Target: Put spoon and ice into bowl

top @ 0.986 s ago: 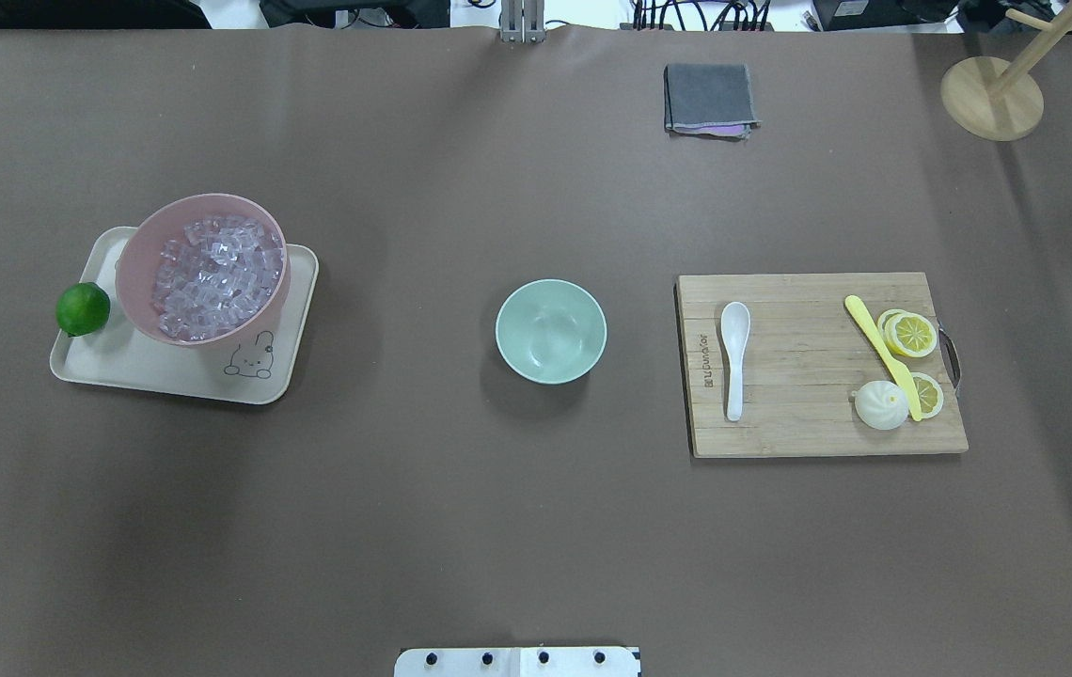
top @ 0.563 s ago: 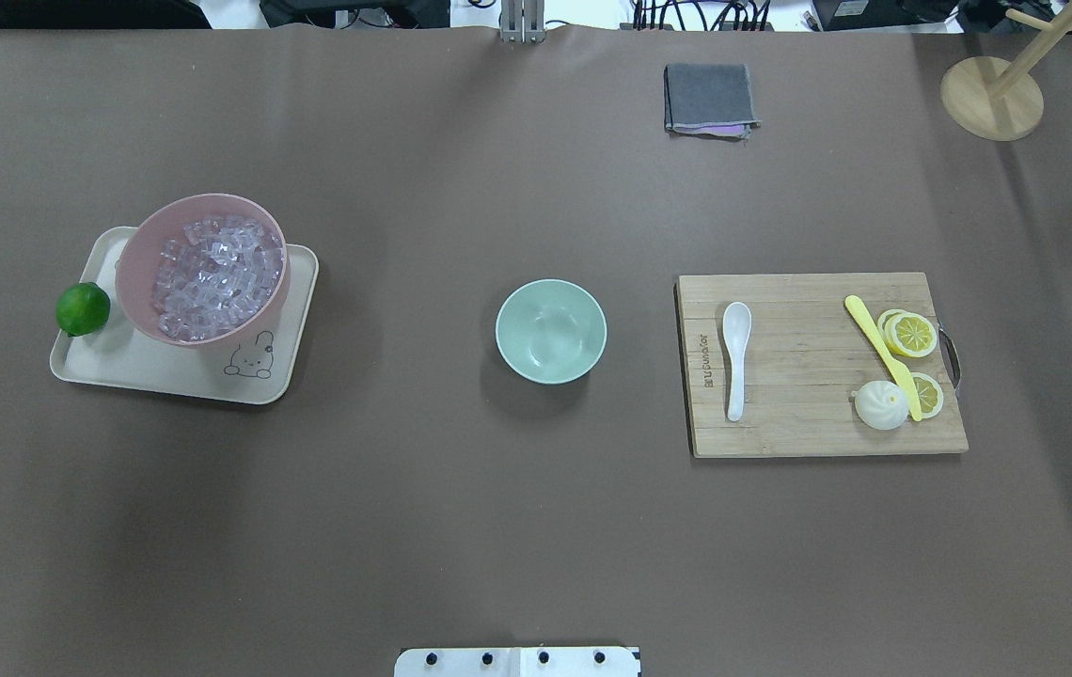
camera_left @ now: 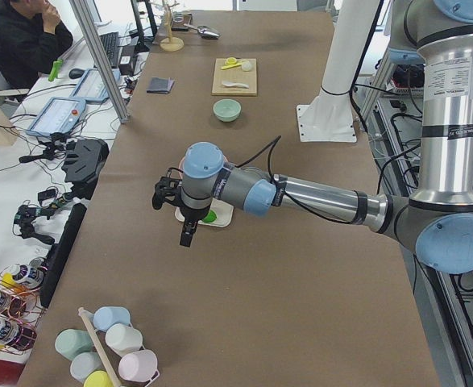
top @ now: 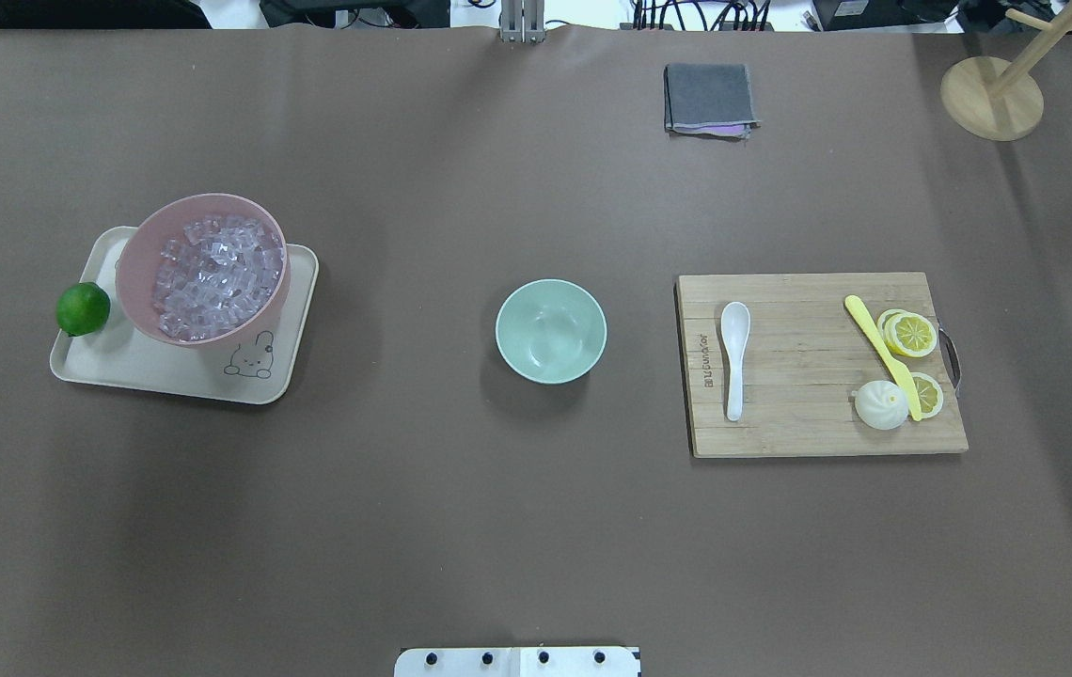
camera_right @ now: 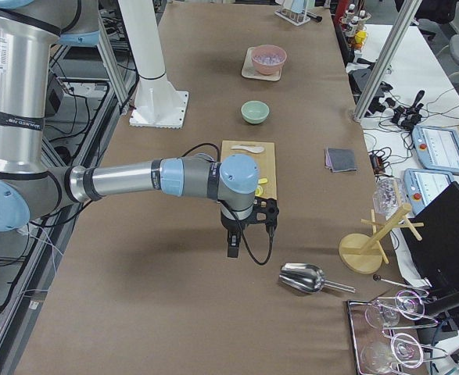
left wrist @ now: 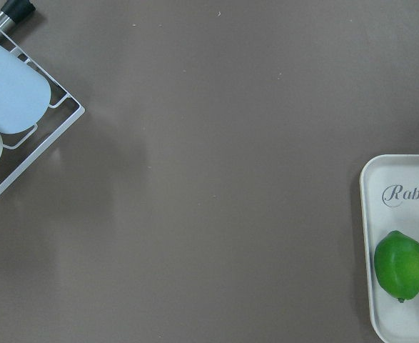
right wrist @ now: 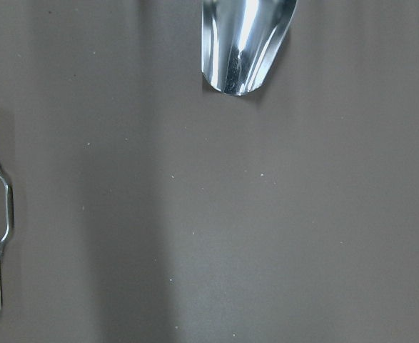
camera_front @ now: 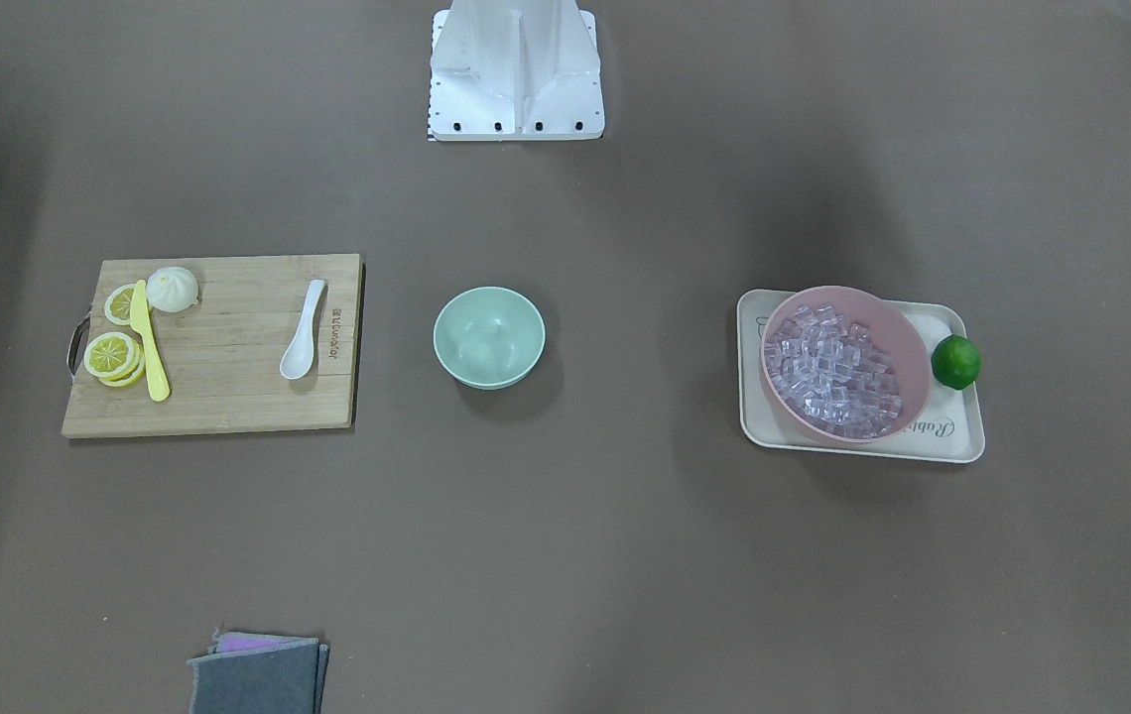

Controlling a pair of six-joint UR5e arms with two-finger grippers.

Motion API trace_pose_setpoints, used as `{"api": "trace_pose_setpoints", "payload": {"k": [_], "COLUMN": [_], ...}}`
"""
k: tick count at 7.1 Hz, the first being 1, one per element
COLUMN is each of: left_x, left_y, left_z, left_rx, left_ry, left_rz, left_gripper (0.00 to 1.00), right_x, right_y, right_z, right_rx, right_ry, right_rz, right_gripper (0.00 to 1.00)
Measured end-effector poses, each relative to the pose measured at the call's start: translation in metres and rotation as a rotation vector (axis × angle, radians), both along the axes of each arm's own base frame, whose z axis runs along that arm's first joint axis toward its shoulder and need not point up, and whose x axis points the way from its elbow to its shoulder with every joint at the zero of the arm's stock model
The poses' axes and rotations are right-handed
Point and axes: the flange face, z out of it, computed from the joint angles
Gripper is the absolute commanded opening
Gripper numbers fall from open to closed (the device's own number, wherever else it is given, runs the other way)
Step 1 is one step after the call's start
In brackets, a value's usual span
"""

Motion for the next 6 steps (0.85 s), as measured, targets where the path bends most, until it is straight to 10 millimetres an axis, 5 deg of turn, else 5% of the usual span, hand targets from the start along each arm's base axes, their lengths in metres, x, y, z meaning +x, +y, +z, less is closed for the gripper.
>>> {"api": "trace_pose_setpoints", "payload": {"k": [4, 6], "left_x": [0.07, 0.144], "left_y": [-0.057, -0.069], "left_z": [-0.128, -0.175], "left_rx": [0.17, 0.141], "left_ry": [0.11, 0.165], "left_rz": [0.076, 0.078], "left_gripper": [0.98, 0.98], "right_x": [-0.003, -0.013], "right_y": [-0.04, -0.051], "right_z": [-0.053, -0.067], "right_rx": [0.12, 0.163], "right_ry": [-0.016, -0.027], "right_rz": [0.009, -0.014], "right_gripper": [1.0, 1.0]}}
